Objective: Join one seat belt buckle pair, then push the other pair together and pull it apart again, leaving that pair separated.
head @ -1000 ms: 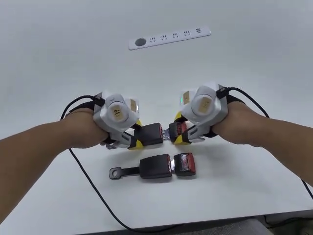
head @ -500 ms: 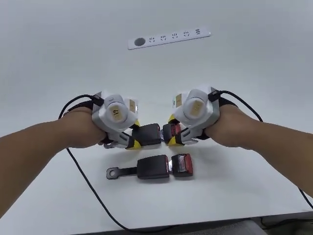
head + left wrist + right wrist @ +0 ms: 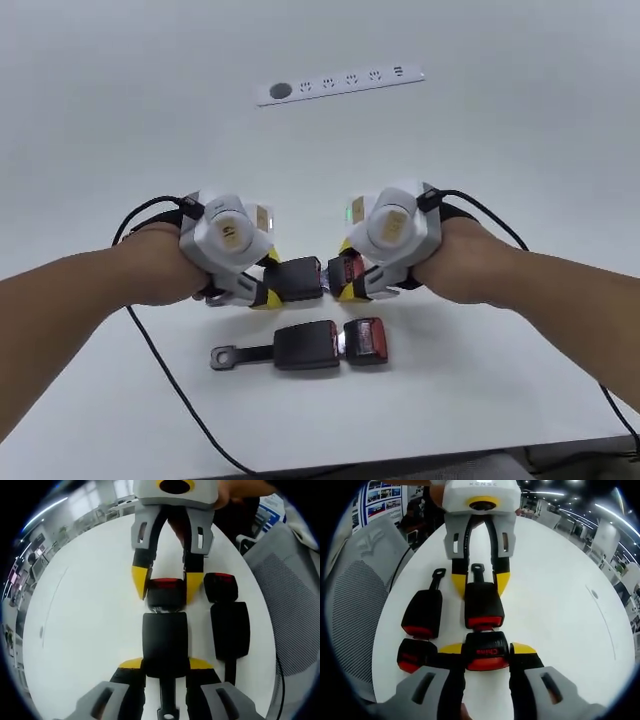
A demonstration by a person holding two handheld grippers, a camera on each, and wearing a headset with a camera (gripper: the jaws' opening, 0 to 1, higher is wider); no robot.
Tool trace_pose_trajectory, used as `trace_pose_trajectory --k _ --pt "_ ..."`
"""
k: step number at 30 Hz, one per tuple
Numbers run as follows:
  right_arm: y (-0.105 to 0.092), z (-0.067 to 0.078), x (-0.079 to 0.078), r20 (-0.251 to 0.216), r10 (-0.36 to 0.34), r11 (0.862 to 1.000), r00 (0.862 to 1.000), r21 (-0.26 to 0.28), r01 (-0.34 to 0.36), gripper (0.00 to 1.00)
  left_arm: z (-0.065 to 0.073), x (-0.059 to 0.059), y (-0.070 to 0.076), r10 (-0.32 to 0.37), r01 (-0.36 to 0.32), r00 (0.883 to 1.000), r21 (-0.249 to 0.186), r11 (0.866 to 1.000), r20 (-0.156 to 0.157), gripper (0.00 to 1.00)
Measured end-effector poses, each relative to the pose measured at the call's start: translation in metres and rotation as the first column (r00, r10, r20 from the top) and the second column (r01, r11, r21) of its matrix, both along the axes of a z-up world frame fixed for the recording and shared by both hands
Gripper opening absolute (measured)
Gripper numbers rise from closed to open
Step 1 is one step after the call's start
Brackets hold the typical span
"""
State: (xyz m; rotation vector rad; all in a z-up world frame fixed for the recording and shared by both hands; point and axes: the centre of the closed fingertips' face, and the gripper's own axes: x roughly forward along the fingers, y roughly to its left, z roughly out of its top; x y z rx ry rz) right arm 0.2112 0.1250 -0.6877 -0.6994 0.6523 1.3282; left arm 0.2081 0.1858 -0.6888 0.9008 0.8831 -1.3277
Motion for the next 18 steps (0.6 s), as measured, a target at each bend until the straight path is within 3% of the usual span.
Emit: trace_pose_trajectory --k 15,18 --pt "-0.019 0.001 -0.002 -0.008 -0.019 1.0 1.0 0.019 0.02 0.33 0.0 0.0 -0.002 -0.013 0.013 1.0 0.014 1.0 -0.003 0.3" --pt "-0.032 0.001 0.001 -0.011 -0.029 0.999 1.0 0.014 0.03 0.33 -0.001 0.0 -0.001 -0.012 0.012 1.0 0.016 1.0 -0.011 0.31"
